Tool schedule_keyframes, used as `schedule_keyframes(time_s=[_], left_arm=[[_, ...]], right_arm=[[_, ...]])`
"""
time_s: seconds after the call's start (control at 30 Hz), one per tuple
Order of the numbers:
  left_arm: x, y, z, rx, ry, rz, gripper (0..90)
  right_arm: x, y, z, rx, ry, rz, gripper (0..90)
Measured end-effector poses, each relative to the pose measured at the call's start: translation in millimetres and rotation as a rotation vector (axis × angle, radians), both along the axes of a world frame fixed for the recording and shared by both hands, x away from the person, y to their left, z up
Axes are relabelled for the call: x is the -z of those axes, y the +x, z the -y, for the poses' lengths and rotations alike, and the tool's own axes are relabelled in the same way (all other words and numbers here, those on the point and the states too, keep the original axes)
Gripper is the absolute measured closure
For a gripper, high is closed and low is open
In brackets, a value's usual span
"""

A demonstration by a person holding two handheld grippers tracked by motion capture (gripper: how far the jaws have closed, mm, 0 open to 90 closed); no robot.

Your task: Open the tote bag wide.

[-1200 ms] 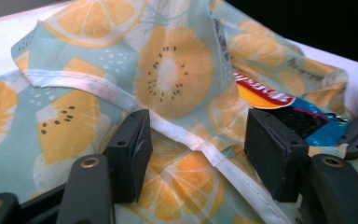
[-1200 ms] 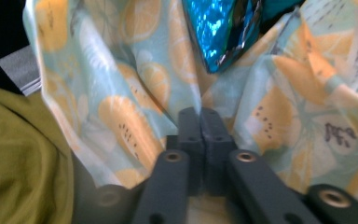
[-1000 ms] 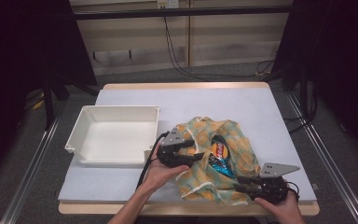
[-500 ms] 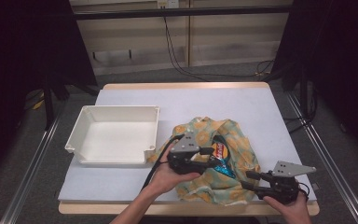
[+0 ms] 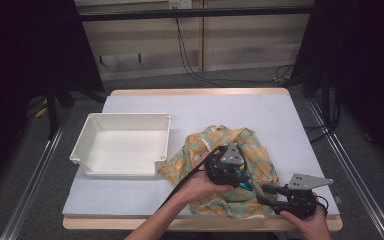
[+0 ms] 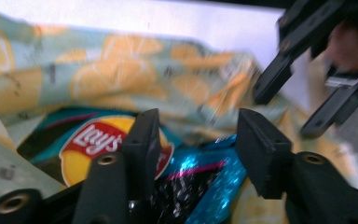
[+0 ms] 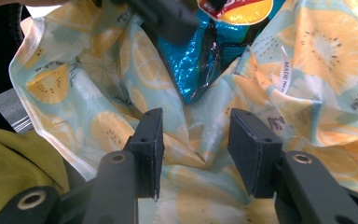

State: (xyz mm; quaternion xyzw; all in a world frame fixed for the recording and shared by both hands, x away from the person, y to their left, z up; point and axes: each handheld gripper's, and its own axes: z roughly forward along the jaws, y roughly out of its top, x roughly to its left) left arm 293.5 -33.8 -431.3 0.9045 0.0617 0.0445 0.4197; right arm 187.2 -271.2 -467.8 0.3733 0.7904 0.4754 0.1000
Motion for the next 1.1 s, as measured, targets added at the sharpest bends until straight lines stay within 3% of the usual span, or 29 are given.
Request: schedule_keyframes(time_s=[0.03,0.1,0.3,0.57,0.63,0.7,0.77,0.83,0.97,1.03,1.1], left_arm=[[1.4,0.5,-1.0,0.0,0.017,0.012,46.8],[4.3,2.1,-3.7,0.009,0.008,-0.007,42.7],[14.5,1.1,-3.9,0.044,0.039,0.014,33.6],[22.5,-8.4,2.9,0.071,0.123,0.099,28.3],[24.7,-11.6,6.4,0.082,0.136,0.098,28.4],[26.9,-15.5,9.6,0.074,0.151,0.131,28.6],[28.8,-16.5,9.7,0.057,0.142,0.154,33.9],[30.6,-16.0,8.9,0.042,0.116,0.152,39.1],[28.8,-15.0,8.7,0.026,0.139,0.151,50.8],[29.8,-12.3,6.5,0.031,0.125,0.117,67.6],[29.6,-10.3,4.4,0.02,0.105,0.088,75.4]], right_arm=[[0.3,0.3,0.6,0.002,0.0,0.001,55.0],[0.7,0.7,1.6,0.004,0.0,0.0,54.8],[1.8,2.8,1.8,0.007,0.001,-0.008,54.0],[2.8,3.5,4.6,0.015,0.008,-0.013,53.1],[2.7,3.6,4.8,0.014,0.01,-0.012,53.1],[2.7,3.8,4.4,0.016,0.007,-0.012,53.2],[2.7,3.9,3.8,0.015,0.007,-0.012,53.1],[2.9,4.0,3.3,0.015,0.005,-0.014,53.1],[2.9,4.6,2.5,0.011,0.005,-0.013,53.0],[2.8,4.8,1.6,0.009,0.005,-0.012,53.2],[2.5,5.3,1.4,0.004,0.008,-0.018,53.3]])
